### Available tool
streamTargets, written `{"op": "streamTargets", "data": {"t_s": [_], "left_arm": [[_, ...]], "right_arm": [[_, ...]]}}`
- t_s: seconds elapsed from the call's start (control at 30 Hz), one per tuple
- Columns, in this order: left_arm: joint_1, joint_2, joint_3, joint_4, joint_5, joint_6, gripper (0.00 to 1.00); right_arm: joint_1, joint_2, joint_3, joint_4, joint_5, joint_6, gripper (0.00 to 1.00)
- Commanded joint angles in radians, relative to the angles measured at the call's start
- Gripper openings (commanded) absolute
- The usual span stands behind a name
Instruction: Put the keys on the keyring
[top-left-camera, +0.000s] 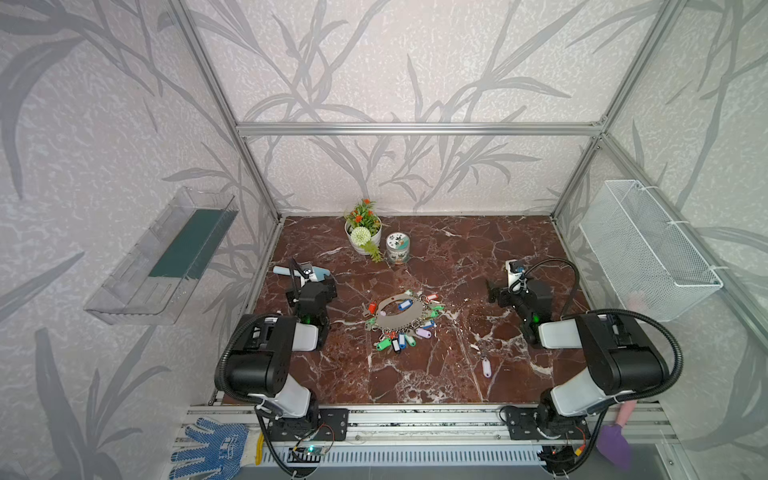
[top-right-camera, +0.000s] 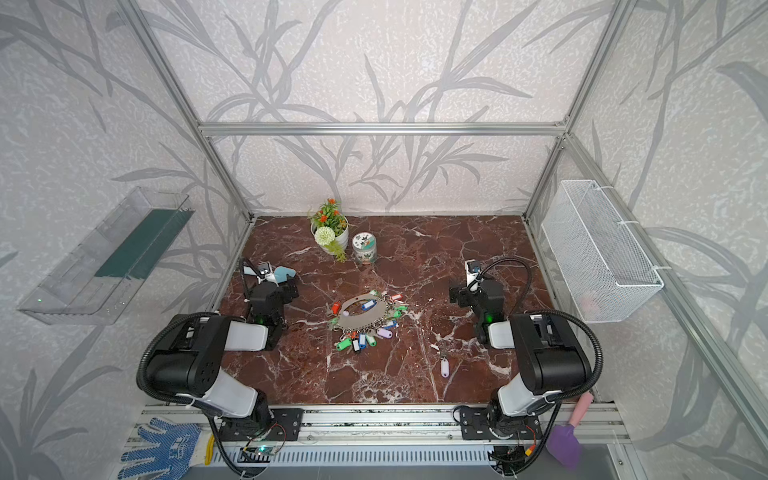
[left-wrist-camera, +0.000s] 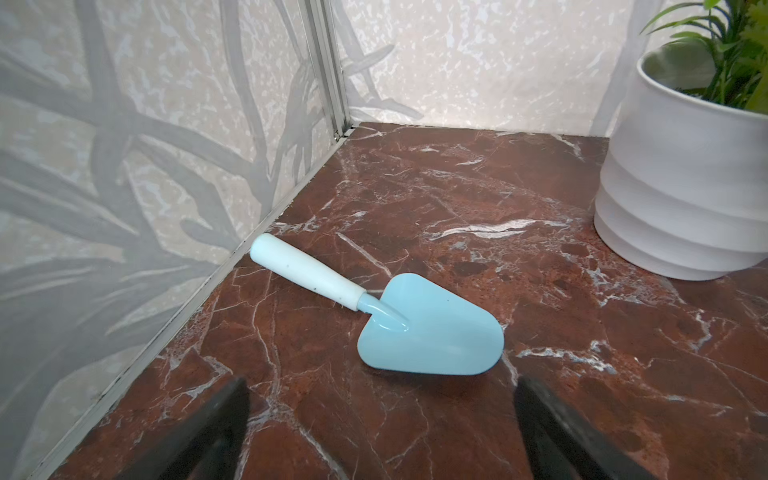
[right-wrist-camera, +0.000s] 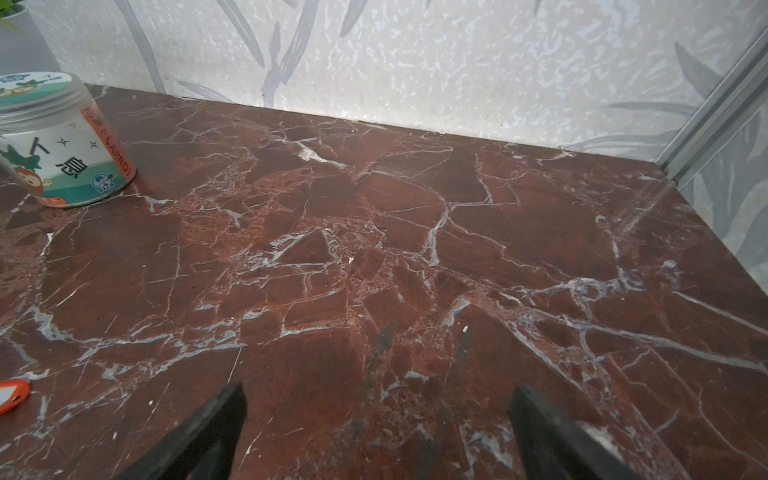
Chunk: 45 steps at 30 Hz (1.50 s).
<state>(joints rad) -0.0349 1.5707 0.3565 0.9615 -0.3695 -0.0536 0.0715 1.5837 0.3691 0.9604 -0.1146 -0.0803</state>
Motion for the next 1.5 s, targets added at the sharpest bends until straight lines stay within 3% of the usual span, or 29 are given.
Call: {"op": "streamTargets", "data": {"t_s": [0.0, 1.47], "left_arm": [[0.004, 0.003, 0.014, 0.008, 0.007, -0.006, 0.99], [0.016, -0.001, 0.008, 0.012, 0.008, -0.023, 0.99]], "right_arm": [[0.003, 0.002, 0.001, 0.027, -0.010, -0.010, 0.99], [0.003, 0.001, 0.000, 0.029, -0.008, -0.011, 0.99]]}}
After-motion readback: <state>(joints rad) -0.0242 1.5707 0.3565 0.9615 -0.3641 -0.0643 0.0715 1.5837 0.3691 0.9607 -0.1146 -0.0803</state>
